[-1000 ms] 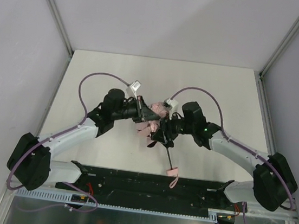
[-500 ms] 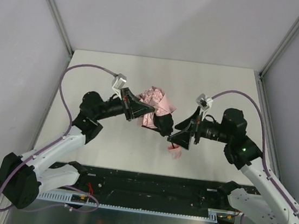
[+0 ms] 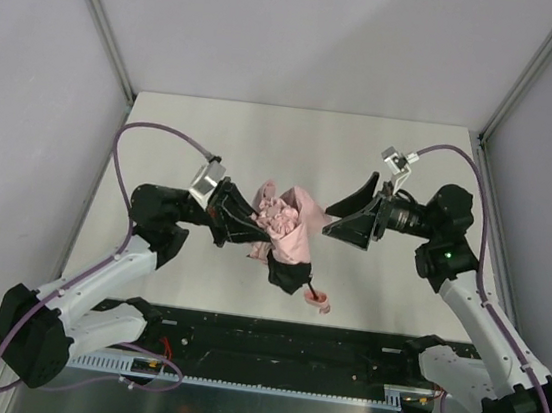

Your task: Put away the umbrella

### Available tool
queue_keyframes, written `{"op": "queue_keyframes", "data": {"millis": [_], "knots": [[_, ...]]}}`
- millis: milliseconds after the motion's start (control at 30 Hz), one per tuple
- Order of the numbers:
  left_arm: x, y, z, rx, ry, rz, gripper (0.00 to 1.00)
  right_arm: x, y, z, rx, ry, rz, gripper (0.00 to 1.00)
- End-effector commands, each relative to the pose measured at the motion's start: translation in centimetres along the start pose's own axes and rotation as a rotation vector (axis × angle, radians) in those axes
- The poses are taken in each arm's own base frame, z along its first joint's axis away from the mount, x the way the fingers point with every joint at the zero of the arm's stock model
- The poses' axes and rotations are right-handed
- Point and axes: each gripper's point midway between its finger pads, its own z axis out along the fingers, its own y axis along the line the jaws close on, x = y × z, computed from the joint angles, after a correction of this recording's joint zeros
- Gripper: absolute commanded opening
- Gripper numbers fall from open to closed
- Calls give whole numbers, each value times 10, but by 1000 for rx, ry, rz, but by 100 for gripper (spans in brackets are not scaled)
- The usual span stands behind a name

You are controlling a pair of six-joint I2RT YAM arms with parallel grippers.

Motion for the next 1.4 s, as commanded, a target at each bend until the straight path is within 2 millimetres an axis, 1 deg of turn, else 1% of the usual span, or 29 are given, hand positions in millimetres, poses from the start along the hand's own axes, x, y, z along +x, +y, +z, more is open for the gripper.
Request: {"op": "queue_keyframes", "data": {"millis": [0,33,67,133,167,200,267,300,367,433,467,533,567,600,667,733,800,867,967,1033,1067,1200,1267,1367], "knots": [[-21,-49,1,186,24,163,0,-19,5,-17,-3,-46,-86,99],[-20,-52,0,196,31,166,0,-20,8,-19,-4,-47,-97,99],[-20,-55,0,202,34,170,0,-19,14,-17,-26,-41,-103,99],[-21,-57,0,207,31,182,0,-11,32,-8,-80,-18,-128,99],[-22,-57,0,211,33,186,0,-8,34,-4,-62,-14,-130,99],[-22,-58,0,216,35,189,0,-10,34,-3,-17,-25,-153,99],[-23,-57,0,214,33,196,0,-15,31,-11,90,-44,-185,99],[-25,-56,1,209,27,196,0,-18,34,-17,126,-51,-196,99],[-27,-53,2,196,14,202,0,-22,49,-24,136,-64,-216,98],[-27,-49,3,187,6,207,0,-22,65,-25,116,-67,-221,92],[-28,-47,4,184,5,206,0,-19,72,-25,97,-60,-220,86],[-30,-44,5,183,4,206,0,-13,84,-19,45,-41,-198,71],[-31,-44,6,186,2,208,0,-10,89,-12,11,-33,-189,60],[-33,-45,6,189,0,212,0,-6,90,-3,-14,-18,-181,53],[-35,-47,7,196,-3,219,0,4,93,16,-70,20,-184,46],[-39,-51,7,202,-8,225,0,9,86,27,-77,43,-188,45],[-42,-56,7,213,-16,230,0,12,73,33,-58,60,-179,46],[-43,-63,7,227,-20,232,0,12,64,35,-59,74,-168,48],[-45,-71,7,245,-25,233,0,10,65,37,-112,78,-188,51],[-47,-74,8,256,-32,235,0,16,70,41,-175,109,-182,52],[-48,-76,8,263,-36,236,0,20,74,43,-206,128,-180,54],[-51,-80,10,276,-51,245,0,39,92,43,-321,190,-169,81],[-51,-79,10,279,-53,246,0,43,100,40,-366,187,-169,88],[-52,-78,11,281,-58,248,0,48,110,35,-424,187,-162,94]]}}
